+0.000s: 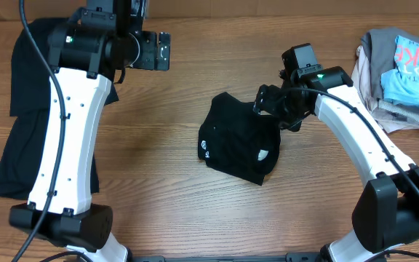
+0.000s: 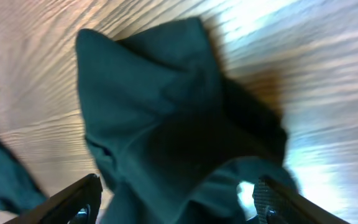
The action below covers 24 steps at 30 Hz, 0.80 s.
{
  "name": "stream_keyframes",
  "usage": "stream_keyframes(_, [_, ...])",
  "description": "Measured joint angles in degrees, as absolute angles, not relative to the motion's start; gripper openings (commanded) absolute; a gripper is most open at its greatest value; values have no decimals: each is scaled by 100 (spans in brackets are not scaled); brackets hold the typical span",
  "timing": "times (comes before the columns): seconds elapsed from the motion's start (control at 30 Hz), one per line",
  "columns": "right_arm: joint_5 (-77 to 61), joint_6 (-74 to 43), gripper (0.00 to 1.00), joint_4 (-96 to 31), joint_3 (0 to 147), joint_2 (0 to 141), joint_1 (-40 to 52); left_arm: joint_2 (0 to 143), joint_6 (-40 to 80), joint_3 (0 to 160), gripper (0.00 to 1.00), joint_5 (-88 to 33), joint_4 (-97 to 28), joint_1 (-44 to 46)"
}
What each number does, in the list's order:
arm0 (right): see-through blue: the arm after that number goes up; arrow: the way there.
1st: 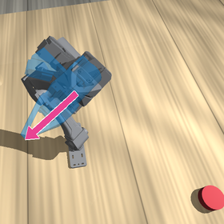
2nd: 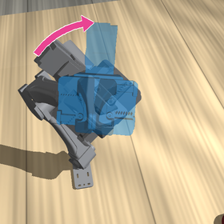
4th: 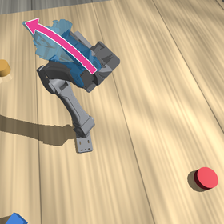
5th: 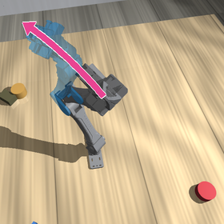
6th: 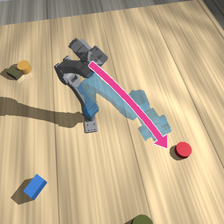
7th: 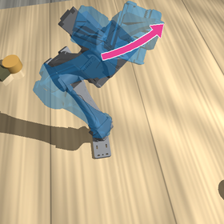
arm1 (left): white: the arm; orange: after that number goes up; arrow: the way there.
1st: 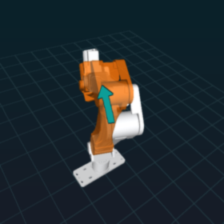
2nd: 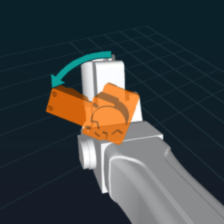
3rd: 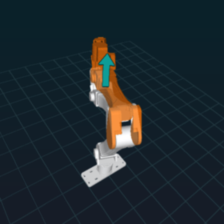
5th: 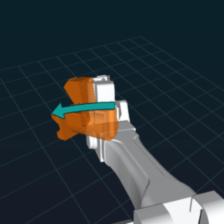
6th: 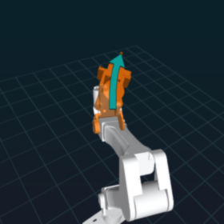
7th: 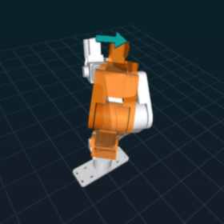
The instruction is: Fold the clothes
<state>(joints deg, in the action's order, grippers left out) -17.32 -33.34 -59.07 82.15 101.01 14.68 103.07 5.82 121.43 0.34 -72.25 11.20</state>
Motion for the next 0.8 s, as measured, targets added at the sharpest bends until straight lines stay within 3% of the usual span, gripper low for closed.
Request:
stream_keyframes(0.1, [-1931, -3583, 80, -5918, 8215, 10101, 1468, 10348, 582, 12143, 100, 34, -7225, 1120])
stream_keyframes(0.27, [-2086, -3800, 67, -5780, 8211, 10138, 1472, 10353, 582, 12143, 100, 34, -7225, 1120])
stream_keyframes(0.37, [-2132, -3868, 54, -5723, 8191, 10254, 1490, 10353, 582, 12143, 100, 34, -7225, 1118])
stream_keyframes(0.57, [-2043, -3935, 4, -5207, 8093, 10606, 1566, 10353, 582, 12143, 100, 34, -7229, 1120])
stream_keyframes(0.8, [-1852, -3885, 4, -4971, 8086, 10669, 1367, 10353, 582, 12143, 100, 51, -7284, 1120])
